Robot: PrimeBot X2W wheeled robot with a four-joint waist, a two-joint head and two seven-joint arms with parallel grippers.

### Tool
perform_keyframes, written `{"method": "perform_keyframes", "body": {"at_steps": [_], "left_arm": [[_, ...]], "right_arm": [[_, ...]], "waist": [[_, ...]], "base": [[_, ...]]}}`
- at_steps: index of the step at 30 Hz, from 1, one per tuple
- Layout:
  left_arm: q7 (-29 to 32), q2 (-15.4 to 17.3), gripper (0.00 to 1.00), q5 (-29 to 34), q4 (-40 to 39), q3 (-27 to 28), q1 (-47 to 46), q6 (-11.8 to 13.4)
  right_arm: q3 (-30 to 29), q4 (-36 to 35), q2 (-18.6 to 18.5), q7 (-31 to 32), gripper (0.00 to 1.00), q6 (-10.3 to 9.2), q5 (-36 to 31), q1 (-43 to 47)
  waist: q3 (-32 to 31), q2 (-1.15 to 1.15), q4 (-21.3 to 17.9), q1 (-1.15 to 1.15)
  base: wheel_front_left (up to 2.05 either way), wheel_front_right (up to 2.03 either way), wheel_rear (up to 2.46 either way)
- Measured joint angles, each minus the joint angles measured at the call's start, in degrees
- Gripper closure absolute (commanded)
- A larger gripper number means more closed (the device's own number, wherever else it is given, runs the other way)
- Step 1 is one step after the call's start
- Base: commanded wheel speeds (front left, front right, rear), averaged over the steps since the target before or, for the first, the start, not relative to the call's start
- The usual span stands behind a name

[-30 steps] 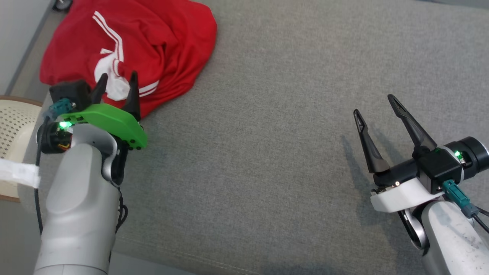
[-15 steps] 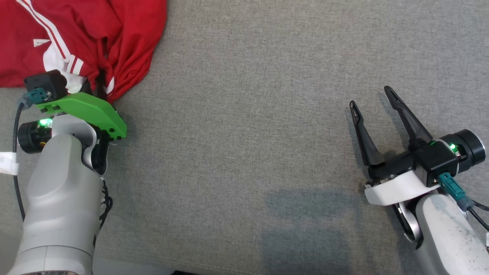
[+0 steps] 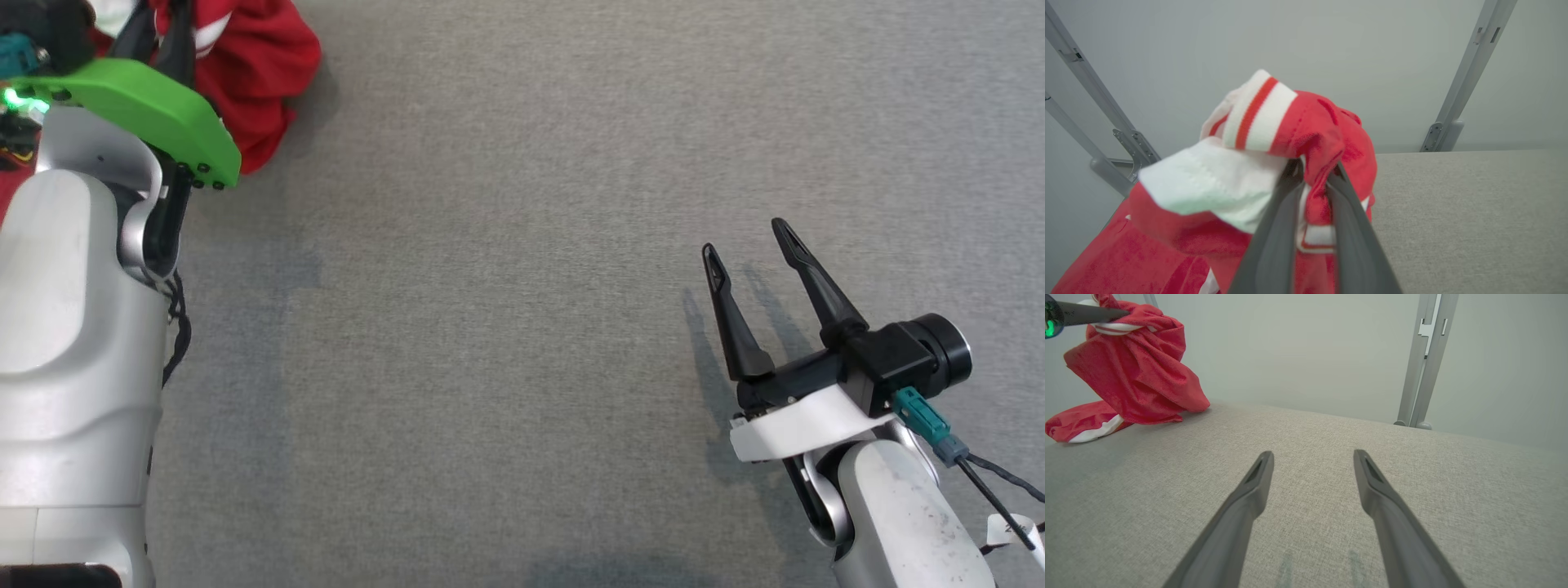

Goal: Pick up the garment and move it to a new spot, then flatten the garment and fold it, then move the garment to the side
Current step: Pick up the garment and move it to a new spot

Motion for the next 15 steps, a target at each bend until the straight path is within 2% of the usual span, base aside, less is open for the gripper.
{"method": "perform_keyframes", "body": {"at_steps": [6,11,15], "left_arm": [[9.5,1.4,1.00,-2.6,-20.3,-1.7,1.7,0.0],[16.2,-0.1,1.00,-4.2,-36.8,-4.9,7.3,0.9],[19.9,-2.2,1.00,-4.8,-45.9,-9.0,11.7,1.9]], "right_arm": [[-1.2,0.1,1.5,0.0,0.00,0.00,0.7,1.6],[-1.6,0.2,2.1,0.0,0.00,0.00,0.9,3.0],[-1.9,0.1,2.3,0.0,0.00,0.00,0.9,3.4]], "waist": [[-2.7,0.00,-5.5,0.00],[-4.3,0.00,-10.2,0.00],[-5.3,0.00,-13.7,-0.01]], "base": [[0.00,0.00,0.00],[0.00,0.00,0.00],[0.00,0.00,0.00]]}}
